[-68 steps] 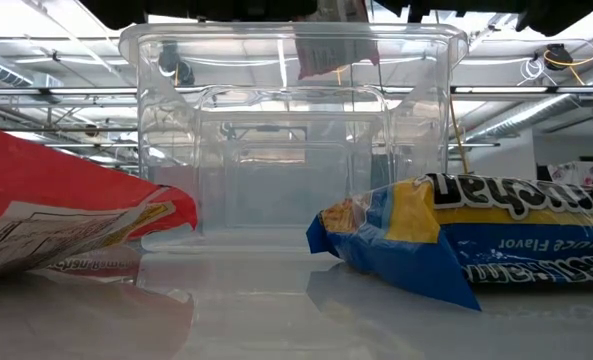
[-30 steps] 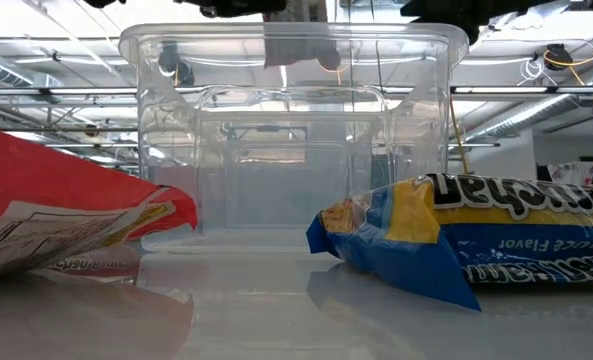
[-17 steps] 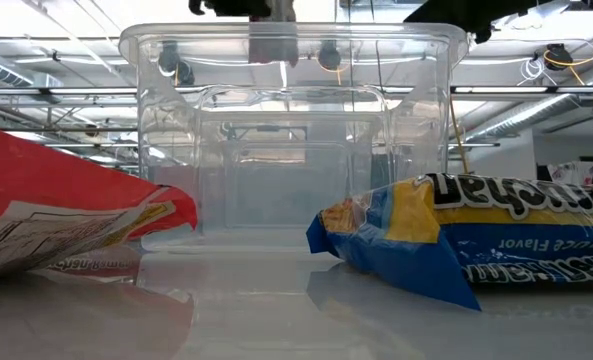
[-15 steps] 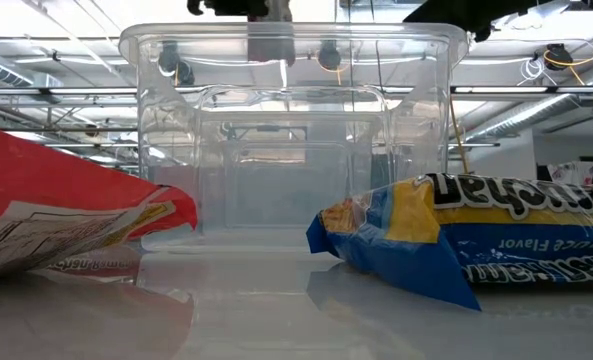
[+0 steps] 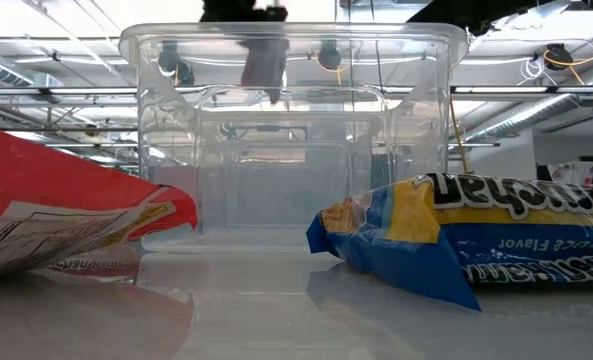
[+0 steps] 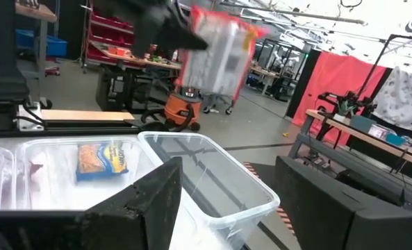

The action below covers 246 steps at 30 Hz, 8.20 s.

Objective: Sort Maruchan noodles
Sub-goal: Put the middle orange noodle pack into the top transparent bin, then put the top orange noodle pack into the top transparent bin

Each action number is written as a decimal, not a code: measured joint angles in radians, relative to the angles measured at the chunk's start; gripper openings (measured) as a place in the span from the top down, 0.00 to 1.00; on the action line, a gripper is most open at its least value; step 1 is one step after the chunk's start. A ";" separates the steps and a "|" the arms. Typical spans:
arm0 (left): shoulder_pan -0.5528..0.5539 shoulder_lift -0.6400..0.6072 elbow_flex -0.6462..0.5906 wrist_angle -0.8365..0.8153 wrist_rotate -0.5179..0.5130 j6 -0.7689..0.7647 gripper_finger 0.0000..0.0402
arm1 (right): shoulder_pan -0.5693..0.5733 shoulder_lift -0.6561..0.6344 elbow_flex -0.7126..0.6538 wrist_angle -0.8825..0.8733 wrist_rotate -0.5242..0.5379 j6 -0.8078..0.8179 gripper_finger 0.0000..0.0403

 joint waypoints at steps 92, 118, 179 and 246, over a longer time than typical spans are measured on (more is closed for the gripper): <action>0.192 0.286 0.156 -0.552 0.207 -0.352 0.77 | 0.045 -0.043 0.000 0.076 -0.103 0.075 0.44; 0.171 0.366 0.184 -0.546 0.274 -0.372 0.81 | 0.045 -0.043 0.000 0.047 -0.103 0.080 0.44; 0.176 0.513 0.424 -0.530 0.893 -0.294 0.81 | 0.048 -0.076 0.000 0.012 -0.106 0.078 0.44; -0.114 -0.496 -0.699 -0.001 0.609 -0.295 0.81 | -0.153 0.328 -0.106 -0.651 -0.213 0.210 0.44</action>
